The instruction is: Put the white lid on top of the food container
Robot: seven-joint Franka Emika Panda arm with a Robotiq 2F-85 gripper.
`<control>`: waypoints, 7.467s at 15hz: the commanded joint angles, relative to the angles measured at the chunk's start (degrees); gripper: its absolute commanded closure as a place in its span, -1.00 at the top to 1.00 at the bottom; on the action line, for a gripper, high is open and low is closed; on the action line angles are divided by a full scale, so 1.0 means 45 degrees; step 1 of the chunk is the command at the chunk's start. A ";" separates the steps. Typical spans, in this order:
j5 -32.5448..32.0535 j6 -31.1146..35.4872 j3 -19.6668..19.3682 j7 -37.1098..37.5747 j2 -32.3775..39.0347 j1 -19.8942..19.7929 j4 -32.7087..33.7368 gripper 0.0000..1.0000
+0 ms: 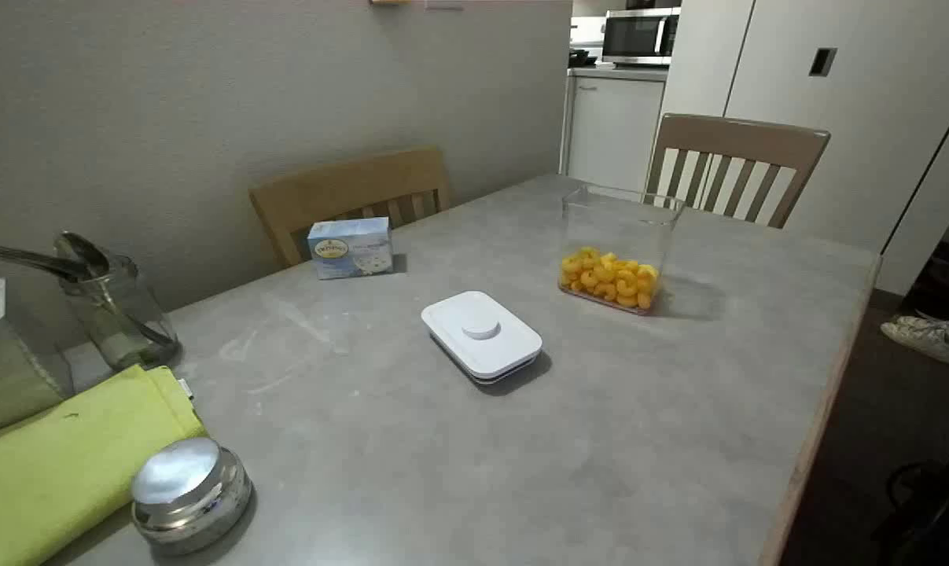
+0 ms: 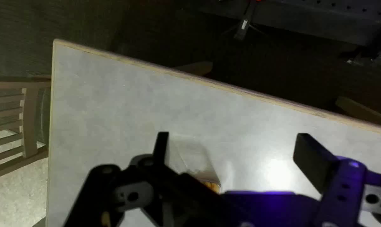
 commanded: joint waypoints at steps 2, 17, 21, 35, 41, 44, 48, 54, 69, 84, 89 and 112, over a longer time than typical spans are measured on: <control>-0.0112 -0.0073 -0.0153 0.0110 0.0001 0.0193 0.0034 1.00; -0.0104 0.4667 -0.1508 -0.2333 0.4155 0.0547 0.1411 1.00; 0.0403 0.5899 -0.1673 -0.3624 0.6647 0.0953 0.3000 1.00; 0.3611 0.5129 0.0373 -0.5653 1.4869 0.0582 1.1559 1.00; 0.3354 0.5368 0.0883 -0.5335 1.5384 0.0493 1.2033 1.00; 0.3391 0.5423 0.0927 -0.5428 1.5239 0.0418 1.1802 1.00; 0.3786 0.5746 0.1265 -0.4327 1.6115 0.0615 1.2399 1.00; 0.4156 0.5496 0.1789 -0.1308 1.8002 0.1068 1.3957 1.00; 0.5592 0.4008 0.1817 0.3698 2.0736 0.2126 1.7160 1.00; 0.5371 0.1281 0.1139 0.6943 2.0337 0.2980 1.6179 1.00; 0.5234 0.1614 0.0821 0.7261 1.9966 0.3038 1.5247 1.00; 0.5050 0.6307 0.0906 0.5991 1.8568 0.2815 1.2165 1.00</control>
